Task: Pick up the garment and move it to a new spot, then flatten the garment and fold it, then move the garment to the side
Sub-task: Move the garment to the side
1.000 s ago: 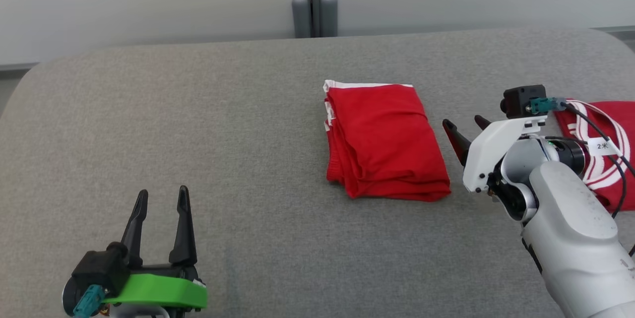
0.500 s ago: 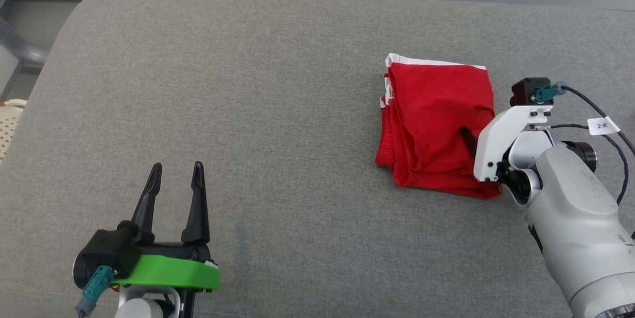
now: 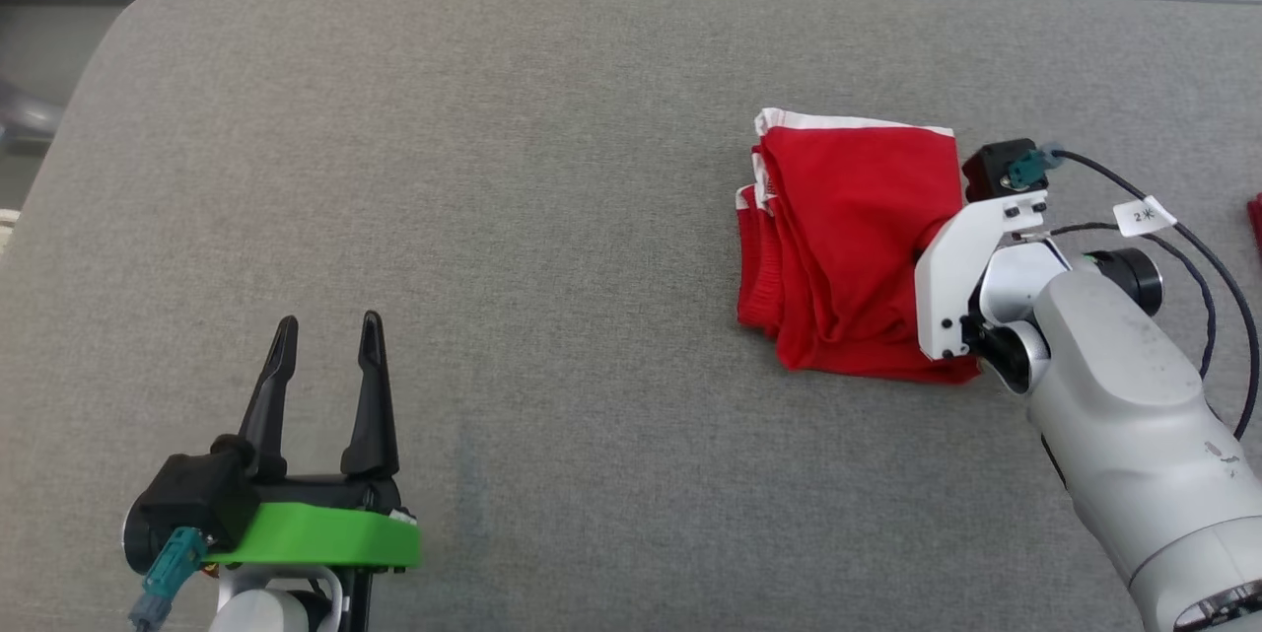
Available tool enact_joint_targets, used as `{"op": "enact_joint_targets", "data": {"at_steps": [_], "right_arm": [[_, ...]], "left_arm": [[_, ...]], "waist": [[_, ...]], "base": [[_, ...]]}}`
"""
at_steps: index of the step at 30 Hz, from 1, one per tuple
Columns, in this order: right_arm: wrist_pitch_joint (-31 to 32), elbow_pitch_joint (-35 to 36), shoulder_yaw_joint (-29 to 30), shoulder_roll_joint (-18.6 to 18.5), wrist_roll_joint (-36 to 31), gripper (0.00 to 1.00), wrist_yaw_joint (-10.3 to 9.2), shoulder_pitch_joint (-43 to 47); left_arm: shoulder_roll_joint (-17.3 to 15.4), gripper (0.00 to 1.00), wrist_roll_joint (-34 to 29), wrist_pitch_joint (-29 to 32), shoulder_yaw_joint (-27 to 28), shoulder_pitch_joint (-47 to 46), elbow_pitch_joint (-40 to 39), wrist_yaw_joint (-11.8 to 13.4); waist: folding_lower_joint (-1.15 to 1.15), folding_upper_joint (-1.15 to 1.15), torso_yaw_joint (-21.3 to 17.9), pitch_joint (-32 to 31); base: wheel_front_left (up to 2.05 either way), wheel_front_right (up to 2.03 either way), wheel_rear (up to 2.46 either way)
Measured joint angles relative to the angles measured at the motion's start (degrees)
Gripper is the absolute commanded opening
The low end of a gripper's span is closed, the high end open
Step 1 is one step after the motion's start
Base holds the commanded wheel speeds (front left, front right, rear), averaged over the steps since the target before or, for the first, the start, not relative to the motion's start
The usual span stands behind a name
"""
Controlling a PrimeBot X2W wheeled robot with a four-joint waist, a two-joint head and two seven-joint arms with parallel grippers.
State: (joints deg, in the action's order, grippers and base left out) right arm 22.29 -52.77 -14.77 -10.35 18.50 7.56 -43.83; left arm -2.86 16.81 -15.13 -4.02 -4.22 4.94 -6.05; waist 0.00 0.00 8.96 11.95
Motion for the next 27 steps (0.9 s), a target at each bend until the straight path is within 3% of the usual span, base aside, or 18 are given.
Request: {"op": "enact_joint_targets", "data": {"at_steps": [3,7,12,19,27], "right_arm": [[3.01,3.63,-4.92,-1.53,1.94,0.0,-0.02,-1.58],[8.65,13.72,-14.57,-7.1,5.93,0.0,-0.02,-5.43],[12.51,21.82,-20.28,-13.47,10.46,0.0,-0.02,-7.9],[12.65,26.01,-21.84,-20.69,12.11,0.0,-0.03,-8.83],[6.21,22.38,-19.79,-25.12,7.19,0.0,-0.02,-9.35]], "left_arm": [[0.0,1.0,-0.33,0.0,0.63,0.14,-0.29,0.0],[0.01,1.0,-0.44,0.0,2.76,1.01,-0.88,0.02],[0.03,1.0,-0.57,0.0,4.48,0.92,-1.83,0.07],[0.04,1.0,-2.03,0.0,5.04,-0.65,-2.45,-0.08],[0.07,1.0,-3.35,0.0,4.43,-3.5,-1.87,-0.87]], "waist": [[0.0,0.0,-1.79,-0.04],[0.0,0.0,-5.94,-0.1],[0.0,0.0,-10.92,0.03],[0.0,0.0,-18.13,0.98],[0.0,0.0,-23.2,4.4]], "base": [[0.0,0.0,0.0],[0.0,0.0,0.0],[0.0,0.0,0.0],[0.0,0.0,0.0],[0.0,0.0,0.0]]}}
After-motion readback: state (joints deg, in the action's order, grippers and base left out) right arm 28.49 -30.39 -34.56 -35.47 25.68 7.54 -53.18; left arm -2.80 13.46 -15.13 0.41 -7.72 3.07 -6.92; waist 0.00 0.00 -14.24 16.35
